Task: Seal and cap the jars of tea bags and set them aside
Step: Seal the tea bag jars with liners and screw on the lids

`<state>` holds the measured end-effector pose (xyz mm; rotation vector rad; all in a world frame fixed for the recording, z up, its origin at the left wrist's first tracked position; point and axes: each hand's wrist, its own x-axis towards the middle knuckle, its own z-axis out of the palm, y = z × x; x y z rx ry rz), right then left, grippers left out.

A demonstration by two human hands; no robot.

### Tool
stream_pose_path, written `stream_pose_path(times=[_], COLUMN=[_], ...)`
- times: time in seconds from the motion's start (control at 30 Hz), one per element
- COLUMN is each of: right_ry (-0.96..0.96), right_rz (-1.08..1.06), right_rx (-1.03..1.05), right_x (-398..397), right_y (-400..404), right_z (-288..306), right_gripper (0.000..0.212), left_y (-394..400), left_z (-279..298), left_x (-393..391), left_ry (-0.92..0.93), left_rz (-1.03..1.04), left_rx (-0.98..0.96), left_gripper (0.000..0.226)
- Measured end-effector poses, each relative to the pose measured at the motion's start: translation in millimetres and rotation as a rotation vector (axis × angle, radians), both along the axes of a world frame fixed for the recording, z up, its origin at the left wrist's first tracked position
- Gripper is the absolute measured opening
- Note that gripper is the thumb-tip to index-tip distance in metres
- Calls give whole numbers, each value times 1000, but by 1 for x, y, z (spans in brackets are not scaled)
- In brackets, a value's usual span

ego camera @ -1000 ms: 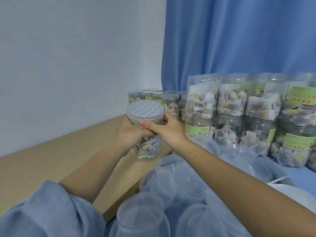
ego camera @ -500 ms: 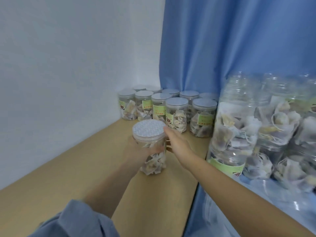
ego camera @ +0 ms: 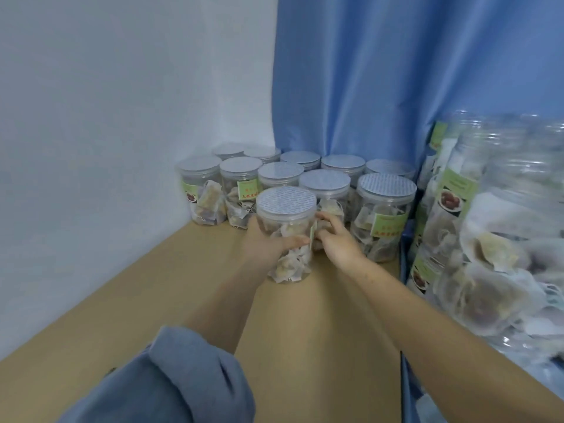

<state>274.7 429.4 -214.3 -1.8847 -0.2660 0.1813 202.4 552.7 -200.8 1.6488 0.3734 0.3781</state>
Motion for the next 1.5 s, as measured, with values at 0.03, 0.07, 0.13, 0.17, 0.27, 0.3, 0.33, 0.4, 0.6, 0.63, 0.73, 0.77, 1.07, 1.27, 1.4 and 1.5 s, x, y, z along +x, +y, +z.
stream_pose_path(times=[0.03, 0.07, 0.13, 0.17, 0.27, 0.3, 0.33, 0.4, 0.6, 0.63, 0.73, 0.77, 1.07, 1.27, 1.4, 1.5], right_ry=[18, 52, 72, 48, 19, 21, 28, 53, 59, 57, 46, 56, -168, 137, 141, 143], right_rz=[16, 22, -43, -141, -571, -663, -707, -716, -652, -642, -664, -706, -193, 294, 475, 497], right_rx=[27, 68, 119, 138, 265, 307, 314, 274, 206, 191, 184, 223, 241, 131, -96, -110], right_x=[5, 8, 10, 10, 7, 7, 7, 8, 16, 15, 7, 2, -81, -71, -84, -104], right_y=[0, 1, 0, -1, -9, -11, -13, -14, -14, -12, -7, -4, 72, 115, 125, 118], right_z=[-2, -5, -11, -13, -15, -15, -15, -14, -19, -20, -20, -18, -32, -7, 12, 23], right_gripper=[41, 46, 43, 38, 47, 62, 77, 96, 94, 93, 92, 89, 14, 49, 46, 38], left_y=[2, 4, 9, 11, 13, 13, 13, 13, 14, 15, 18, 18, 41, 87, 99, 86], left_z=[1, 3, 5, 5, 3, 2, 2, 2, 0, 0, 0, 1, -23, -28, -28, -26], left_x=[7, 14, 25, 28, 30, 30, 28, 26, 6, 3, -8, -13, -57, -78, -94, -107], left_ry=[13, 29, 36, 40, 56, 56, 57, 47, 12, 0, -33, -29, 220, 106, 233, 259], left_rz=[-1, -1, 8, 23, 16, 10, 7, -2, 13, 22, 36, 35, 276, 330, 521, 525], left_rx=[12, 29, 53, 48, 17, 10, 1, -17, -16, -24, -36, -44, 217, -52, -72, -117], left_gripper=[79, 93, 110, 113, 118, 117, 115, 113, 87, 83, 81, 77, 109, 58, 82, 88])
